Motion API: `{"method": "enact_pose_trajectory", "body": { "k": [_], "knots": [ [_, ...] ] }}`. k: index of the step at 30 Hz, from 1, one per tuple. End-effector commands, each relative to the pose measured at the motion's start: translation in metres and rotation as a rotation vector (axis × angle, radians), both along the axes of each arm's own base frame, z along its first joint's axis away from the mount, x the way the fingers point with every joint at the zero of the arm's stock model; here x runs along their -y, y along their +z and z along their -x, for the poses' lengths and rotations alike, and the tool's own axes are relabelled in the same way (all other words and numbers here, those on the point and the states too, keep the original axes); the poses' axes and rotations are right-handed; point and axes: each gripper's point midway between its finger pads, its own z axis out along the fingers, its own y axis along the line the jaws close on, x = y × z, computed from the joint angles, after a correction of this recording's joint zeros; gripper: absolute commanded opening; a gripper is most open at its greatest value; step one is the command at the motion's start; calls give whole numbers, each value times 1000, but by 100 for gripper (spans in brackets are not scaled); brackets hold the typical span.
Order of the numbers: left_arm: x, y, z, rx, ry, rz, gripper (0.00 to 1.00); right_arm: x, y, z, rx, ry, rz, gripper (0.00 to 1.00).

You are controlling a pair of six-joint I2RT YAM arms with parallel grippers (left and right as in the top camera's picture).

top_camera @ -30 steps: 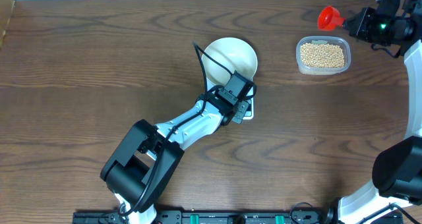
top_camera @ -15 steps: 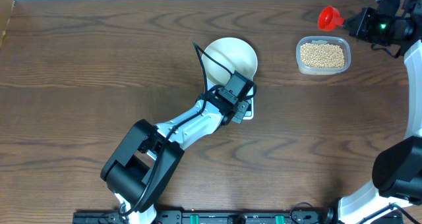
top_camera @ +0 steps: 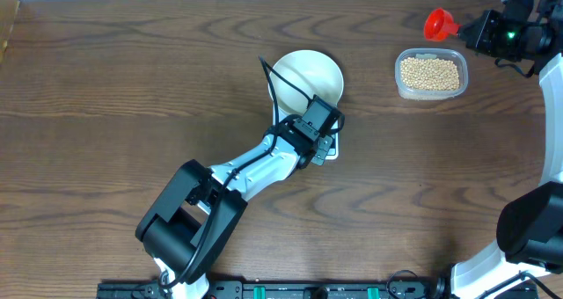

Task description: Scoop item into bowl and weigh 50g on scale

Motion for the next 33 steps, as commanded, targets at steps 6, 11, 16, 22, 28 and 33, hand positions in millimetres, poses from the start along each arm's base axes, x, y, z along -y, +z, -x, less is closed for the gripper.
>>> {"method": "enact_pose_trajectory", "body": {
  "k": [6, 11, 16, 22, 28, 33],
  "knots": [
    [-33, -82, 54, -215, -15, -168, 7, 3, 12, 1, 32, 3, 17, 1],
    [-36, -83, 57, -231, -4, -177, 7, 3, 12, 1, 32, 3, 17, 1],
    [-45, -83, 57, -230, 19, -208, 7, 3, 12, 1, 32, 3, 17, 1],
    [-55, -83, 58, -230, 50, -251, 7, 3, 12, 0, 31, 3, 17, 1],
    [-58, -83, 59, -234, 95, -252, 7, 3, 12, 1, 32, 3, 17, 1],
    [-58, -83, 61, -238, 109, -249, 7, 3, 12, 1, 32, 3, 17, 1]
  ]
}}
